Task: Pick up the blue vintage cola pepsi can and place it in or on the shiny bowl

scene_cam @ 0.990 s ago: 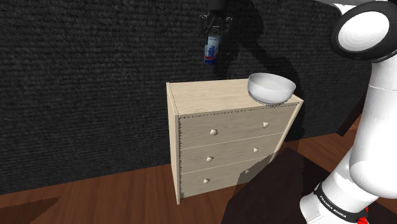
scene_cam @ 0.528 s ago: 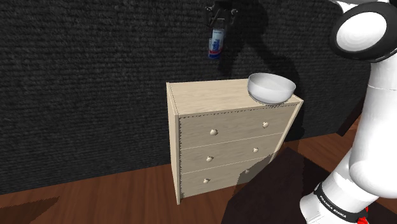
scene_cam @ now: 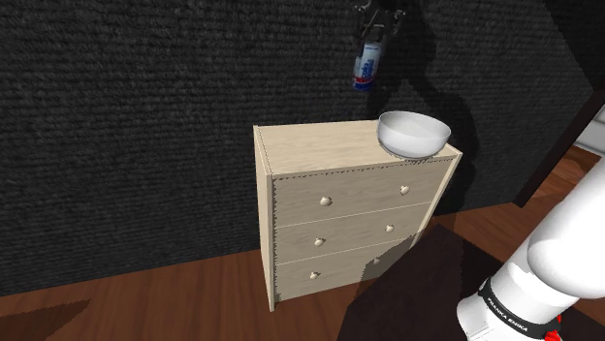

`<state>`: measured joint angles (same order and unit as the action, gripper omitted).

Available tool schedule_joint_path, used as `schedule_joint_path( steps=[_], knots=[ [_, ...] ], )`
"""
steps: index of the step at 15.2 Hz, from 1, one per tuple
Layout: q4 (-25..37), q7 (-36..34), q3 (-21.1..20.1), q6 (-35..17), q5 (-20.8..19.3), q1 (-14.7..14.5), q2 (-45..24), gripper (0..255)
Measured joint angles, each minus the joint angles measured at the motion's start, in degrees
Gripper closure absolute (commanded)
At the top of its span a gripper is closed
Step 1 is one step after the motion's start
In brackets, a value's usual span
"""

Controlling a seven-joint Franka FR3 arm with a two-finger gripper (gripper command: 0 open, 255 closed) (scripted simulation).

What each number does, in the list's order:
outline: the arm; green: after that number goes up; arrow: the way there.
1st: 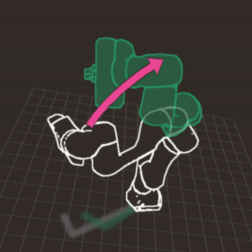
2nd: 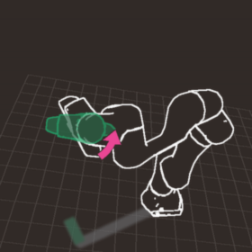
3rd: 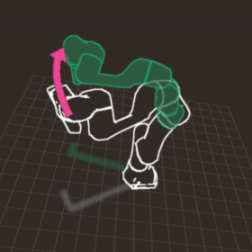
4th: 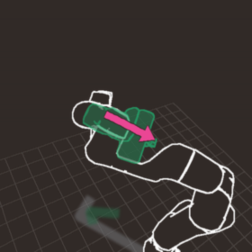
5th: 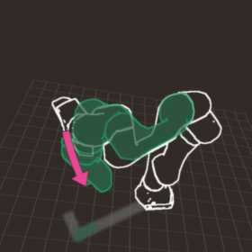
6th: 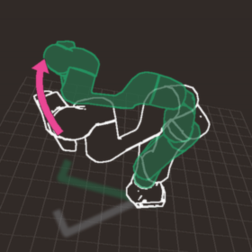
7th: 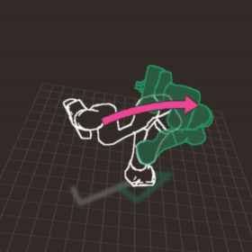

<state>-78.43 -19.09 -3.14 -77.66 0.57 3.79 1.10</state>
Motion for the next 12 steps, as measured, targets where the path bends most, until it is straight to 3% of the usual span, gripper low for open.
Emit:
schedule_joint_path(
  steps=[12],
  knots=[
    [-18.6,11.27,6.75,1.69,-1.36,4.49,20.26,255]
  ],
)
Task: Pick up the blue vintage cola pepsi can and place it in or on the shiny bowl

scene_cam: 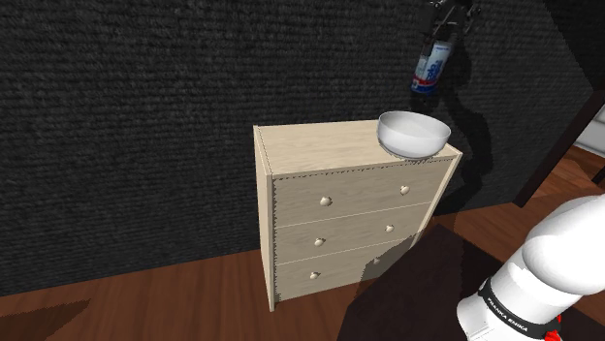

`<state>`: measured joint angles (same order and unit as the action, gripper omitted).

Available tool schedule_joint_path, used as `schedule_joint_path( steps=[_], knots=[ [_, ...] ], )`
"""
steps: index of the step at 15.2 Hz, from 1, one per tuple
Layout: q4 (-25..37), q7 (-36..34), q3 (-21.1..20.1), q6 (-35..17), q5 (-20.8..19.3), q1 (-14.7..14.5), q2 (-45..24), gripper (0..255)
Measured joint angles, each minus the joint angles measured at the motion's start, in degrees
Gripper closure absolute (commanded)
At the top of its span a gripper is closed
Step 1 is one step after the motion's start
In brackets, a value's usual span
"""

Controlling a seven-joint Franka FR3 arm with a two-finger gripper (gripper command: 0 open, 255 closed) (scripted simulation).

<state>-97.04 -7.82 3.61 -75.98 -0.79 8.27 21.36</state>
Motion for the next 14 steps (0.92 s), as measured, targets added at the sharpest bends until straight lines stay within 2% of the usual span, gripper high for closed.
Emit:
schedule_joint_path(
  steps=[14],
  knots=[
    [-15.86,0.59,0.47,-10.32,-0.48,0.35,5.47,255]
  ],
)
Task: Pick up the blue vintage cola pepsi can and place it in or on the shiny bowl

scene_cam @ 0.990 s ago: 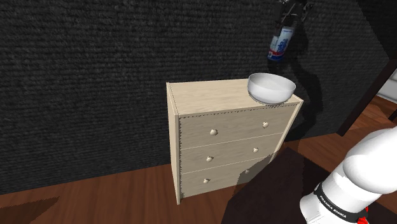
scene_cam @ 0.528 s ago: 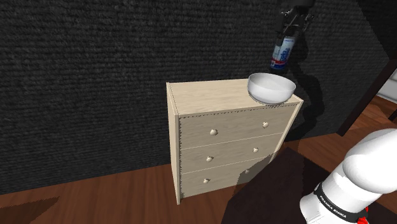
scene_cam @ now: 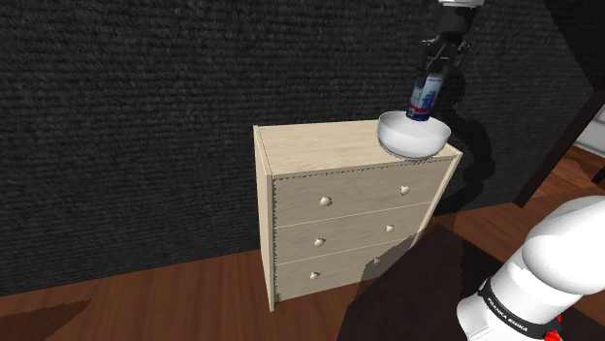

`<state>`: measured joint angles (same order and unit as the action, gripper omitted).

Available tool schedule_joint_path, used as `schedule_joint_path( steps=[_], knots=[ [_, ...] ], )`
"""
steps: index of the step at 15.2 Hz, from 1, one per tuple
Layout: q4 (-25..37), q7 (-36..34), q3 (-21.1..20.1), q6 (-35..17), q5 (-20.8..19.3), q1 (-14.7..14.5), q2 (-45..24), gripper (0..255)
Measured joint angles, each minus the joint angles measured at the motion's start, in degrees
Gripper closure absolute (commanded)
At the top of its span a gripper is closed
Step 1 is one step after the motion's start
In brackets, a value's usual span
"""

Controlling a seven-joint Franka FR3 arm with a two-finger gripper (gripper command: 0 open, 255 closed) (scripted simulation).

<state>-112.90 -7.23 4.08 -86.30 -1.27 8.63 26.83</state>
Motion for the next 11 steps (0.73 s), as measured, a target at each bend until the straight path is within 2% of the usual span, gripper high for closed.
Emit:
schedule_joint_path(
  steps=[5,11],
  knots=[
    [-4.55,-0.09,-0.02,-3.53,-0.05,0.03,1.02,255],
    [-5.35,-0.09,0.0,-4.16,-0.07,0.04,1.21,255]
  ],
)
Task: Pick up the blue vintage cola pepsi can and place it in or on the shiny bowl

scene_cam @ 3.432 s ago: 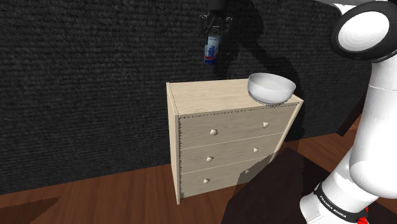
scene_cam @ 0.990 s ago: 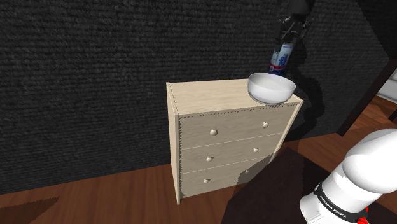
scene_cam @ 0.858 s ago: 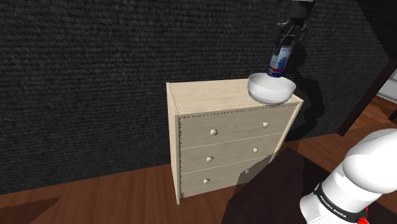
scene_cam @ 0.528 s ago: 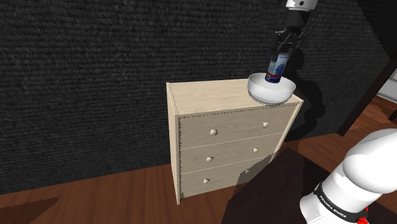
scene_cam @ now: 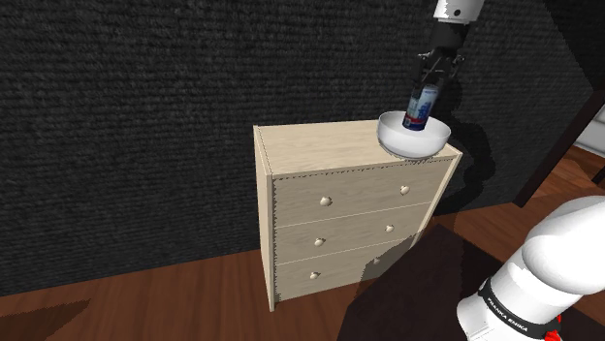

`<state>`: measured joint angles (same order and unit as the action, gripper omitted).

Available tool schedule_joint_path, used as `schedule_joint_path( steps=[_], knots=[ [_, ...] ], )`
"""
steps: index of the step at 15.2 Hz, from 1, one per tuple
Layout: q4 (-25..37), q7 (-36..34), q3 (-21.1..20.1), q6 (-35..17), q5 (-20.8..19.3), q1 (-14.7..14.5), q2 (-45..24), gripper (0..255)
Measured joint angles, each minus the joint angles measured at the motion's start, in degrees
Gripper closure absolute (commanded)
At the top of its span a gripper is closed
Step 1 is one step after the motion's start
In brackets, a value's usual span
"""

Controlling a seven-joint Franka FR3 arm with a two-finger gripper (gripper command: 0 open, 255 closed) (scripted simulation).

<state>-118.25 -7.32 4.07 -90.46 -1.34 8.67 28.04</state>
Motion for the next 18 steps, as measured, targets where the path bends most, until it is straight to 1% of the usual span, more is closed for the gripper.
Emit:
schedule_joint_path(
  steps=[1,7,12,18],
  knots=[
    [-0.01,0.0,0.0,-0.01,0.0,0.0,0.0,0],
    [0.0,0.0,0.0,-0.02,0.0,0.0,0.01,0],
    [8.61,0.26,0.1,6.25,0.1,-0.05,-2.25,0],
    [9.44,0.12,-0.02,7.12,0.14,-0.09,-2.3,0]
  ],
)
